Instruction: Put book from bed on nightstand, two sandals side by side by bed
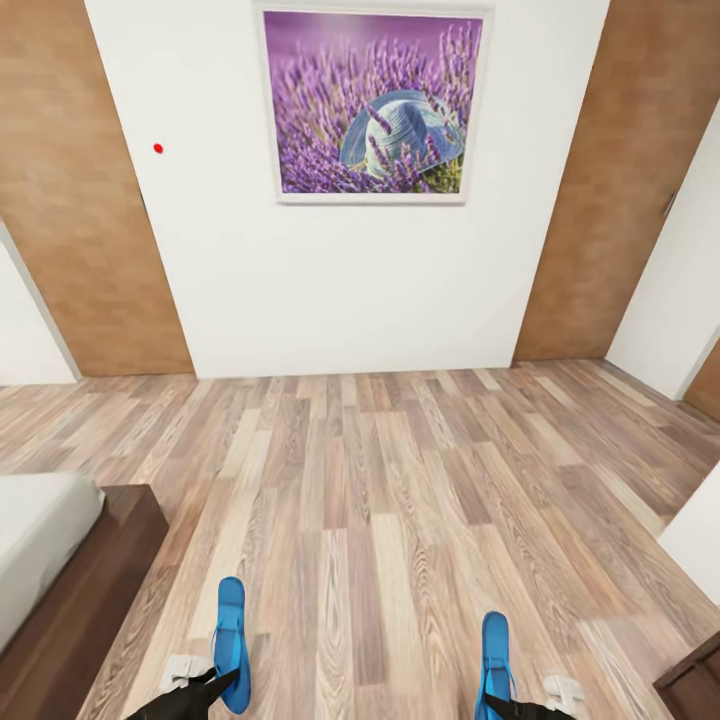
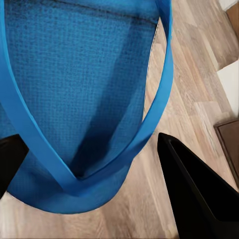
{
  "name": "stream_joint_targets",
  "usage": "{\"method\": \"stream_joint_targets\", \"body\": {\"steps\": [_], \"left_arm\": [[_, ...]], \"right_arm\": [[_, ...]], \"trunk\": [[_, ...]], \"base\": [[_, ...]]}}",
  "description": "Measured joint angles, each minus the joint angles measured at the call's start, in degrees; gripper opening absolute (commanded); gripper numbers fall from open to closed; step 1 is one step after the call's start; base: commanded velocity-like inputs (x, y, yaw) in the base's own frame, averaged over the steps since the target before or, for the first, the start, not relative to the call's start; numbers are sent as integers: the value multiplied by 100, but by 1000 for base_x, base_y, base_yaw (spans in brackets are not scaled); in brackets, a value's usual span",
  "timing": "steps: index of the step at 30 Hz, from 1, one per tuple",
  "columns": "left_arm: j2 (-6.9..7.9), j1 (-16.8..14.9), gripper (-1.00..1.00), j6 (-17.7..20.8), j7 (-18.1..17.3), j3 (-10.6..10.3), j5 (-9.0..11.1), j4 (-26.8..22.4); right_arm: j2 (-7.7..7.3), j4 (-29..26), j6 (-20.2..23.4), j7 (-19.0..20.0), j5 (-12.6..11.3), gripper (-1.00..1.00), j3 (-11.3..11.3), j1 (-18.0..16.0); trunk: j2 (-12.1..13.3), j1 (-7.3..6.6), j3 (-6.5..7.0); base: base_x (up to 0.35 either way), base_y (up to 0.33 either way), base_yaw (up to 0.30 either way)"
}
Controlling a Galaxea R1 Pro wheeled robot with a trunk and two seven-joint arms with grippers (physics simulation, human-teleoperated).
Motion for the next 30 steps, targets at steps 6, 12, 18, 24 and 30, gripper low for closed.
{"method": "stream_joint_targets", "body": {"steps": [6, 12, 18, 24, 30], "left_arm": [[-2, 0, -100, 0, 0, 0, 0, 0], [-4, 0, -100, 0, 0, -4, 0, 2], [-8, 1, -100, -16, 1, -57, -84, -5], [-6, 4, -100, -45, 220, -258, -1065, 276], [-103, 0, -100, -732, 969, -300, -1388, 1185]], "right_arm": [[0, 0, 0, 0, 0, -100, 0, 0], [0, 3, 0, 0, 0, -100, 2, 0], [0, 10, 0, 0, -5, -100, 3, 0], [-6, 24, 0, 2, -41, -100, -6, 0], [-5, 475, -3, 3, -36, -100, 17, 0]], "trunk": [[0, 0, 0], [0, 0, 0], [0, 0, 0], [0, 0, -1], [0, 0, 0]], "base": [[325, 0, 0], [325, 0, 0], [325, 0, 0], [325, 0, 0], [319, 0, 0]]}}
